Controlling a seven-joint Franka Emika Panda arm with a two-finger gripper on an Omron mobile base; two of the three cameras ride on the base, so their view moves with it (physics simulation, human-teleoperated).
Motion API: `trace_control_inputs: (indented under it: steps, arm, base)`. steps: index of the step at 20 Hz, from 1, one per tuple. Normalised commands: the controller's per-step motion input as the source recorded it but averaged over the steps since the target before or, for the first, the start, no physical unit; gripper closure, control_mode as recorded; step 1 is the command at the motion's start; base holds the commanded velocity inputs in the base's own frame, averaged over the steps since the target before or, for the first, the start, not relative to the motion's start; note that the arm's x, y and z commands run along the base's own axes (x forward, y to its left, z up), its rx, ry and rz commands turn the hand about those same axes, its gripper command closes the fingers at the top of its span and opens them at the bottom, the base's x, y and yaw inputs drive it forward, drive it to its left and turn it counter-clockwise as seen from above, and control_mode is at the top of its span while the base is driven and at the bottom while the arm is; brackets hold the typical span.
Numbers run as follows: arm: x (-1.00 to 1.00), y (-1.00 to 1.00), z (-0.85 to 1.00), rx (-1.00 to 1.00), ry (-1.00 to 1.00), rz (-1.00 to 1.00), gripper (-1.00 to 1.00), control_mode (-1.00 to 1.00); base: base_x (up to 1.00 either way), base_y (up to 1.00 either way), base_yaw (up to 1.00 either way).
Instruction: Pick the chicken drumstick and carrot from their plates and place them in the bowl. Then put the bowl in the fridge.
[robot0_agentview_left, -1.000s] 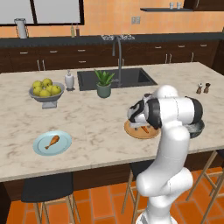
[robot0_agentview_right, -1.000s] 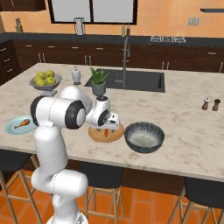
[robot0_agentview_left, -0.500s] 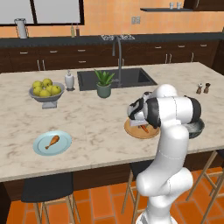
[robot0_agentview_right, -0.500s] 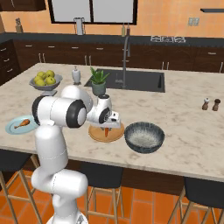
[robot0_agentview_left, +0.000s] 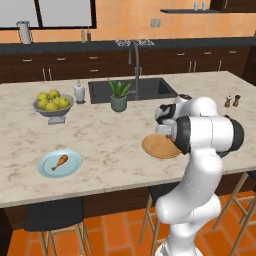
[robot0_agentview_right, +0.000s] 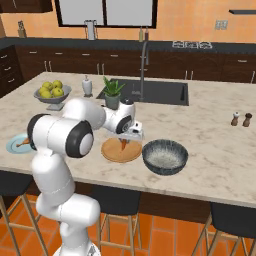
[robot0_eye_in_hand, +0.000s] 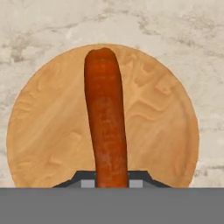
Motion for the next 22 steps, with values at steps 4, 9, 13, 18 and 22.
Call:
trace_control_inputs:
  steps: [4,9,13,18,22]
  arm:
    - [-0.23,-0.82,1.0,0.06,0.02,-0.15,1.0,-1.0]
    - [-0.05,-1.0,0.7,-0.04,0.22,-0.22,1.0,-1.0]
    - [-0.21,-1.0,-0.06,-0.07,0.13,-0.3,1.0,-1.0]
    - [-0.22,-0.64,-0.84,-0.22,0.02,-0.08,1.0,-1.0]
    - [-0.11,0.03,-0.92,-0.29,0.0,0.02,-1.0,-1.0]
  base:
    - [0.0,0.0,0.0]
    - [0.0,0.0,0.0]
    - [0.0,0.0,0.0]
    - [0.0,0.0,0.0]
    - [0.0,0.0,0.0]
